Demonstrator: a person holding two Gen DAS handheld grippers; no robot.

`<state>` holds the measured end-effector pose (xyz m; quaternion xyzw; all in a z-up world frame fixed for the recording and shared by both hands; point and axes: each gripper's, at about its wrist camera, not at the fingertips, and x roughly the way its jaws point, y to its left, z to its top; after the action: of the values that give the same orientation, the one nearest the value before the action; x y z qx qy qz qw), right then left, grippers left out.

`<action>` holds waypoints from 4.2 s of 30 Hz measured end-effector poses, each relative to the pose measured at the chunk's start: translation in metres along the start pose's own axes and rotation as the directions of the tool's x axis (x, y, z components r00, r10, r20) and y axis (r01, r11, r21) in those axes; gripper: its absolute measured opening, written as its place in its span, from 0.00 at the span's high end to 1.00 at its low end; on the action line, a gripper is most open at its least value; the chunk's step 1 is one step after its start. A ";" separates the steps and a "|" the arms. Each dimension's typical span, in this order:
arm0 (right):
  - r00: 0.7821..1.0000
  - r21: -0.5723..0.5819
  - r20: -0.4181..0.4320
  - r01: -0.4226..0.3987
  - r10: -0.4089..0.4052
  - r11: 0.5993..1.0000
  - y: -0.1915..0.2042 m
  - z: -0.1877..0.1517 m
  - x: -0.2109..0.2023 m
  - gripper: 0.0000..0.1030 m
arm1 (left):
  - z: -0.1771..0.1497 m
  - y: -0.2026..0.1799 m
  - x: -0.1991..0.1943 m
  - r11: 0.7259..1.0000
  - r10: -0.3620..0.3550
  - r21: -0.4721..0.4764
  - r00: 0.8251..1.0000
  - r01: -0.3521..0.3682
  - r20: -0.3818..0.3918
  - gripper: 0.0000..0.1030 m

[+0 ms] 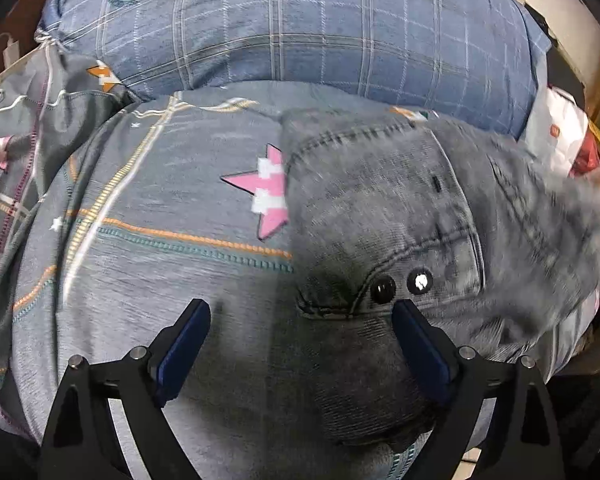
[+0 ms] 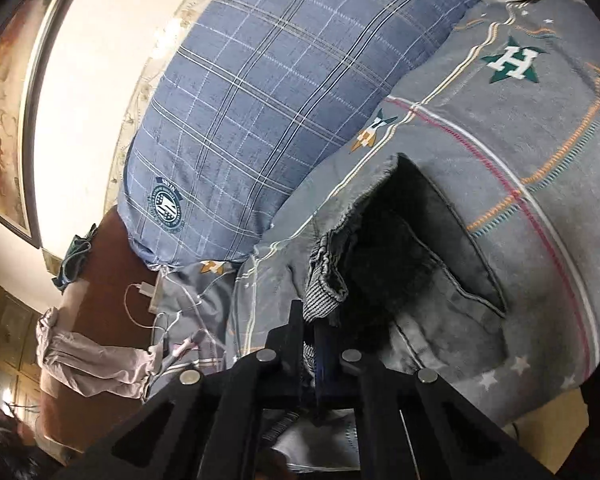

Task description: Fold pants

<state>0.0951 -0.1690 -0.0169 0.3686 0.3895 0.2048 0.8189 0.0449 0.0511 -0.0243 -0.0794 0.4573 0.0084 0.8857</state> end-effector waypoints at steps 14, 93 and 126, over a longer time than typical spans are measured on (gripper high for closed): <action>1.000 0.125 -0.012 0.012 -0.011 0.992 -0.055 -0.001 -0.004 0.96 | 0.017 -0.025 -0.031 0.999 -0.015 0.041 0.997 0.011 0.081 0.09; 0.874 -0.398 -0.356 0.179 -0.331 0.900 -0.005 0.087 0.176 0.99 | -0.019 -0.030 0.013 0.980 0.036 0.194 0.999 -0.040 0.025 0.00; 0.896 -0.700 -0.154 0.200 -0.417 0.686 0.102 0.093 0.210 0.46 | -0.020 -0.017 0.014 0.985 -0.037 0.171 0.999 0.030 0.033 0.00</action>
<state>0.2922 -0.0141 -0.0018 -0.0568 0.4667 0.2414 0.8489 0.0387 0.0308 -0.0446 -0.0111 0.4387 -0.0440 0.8975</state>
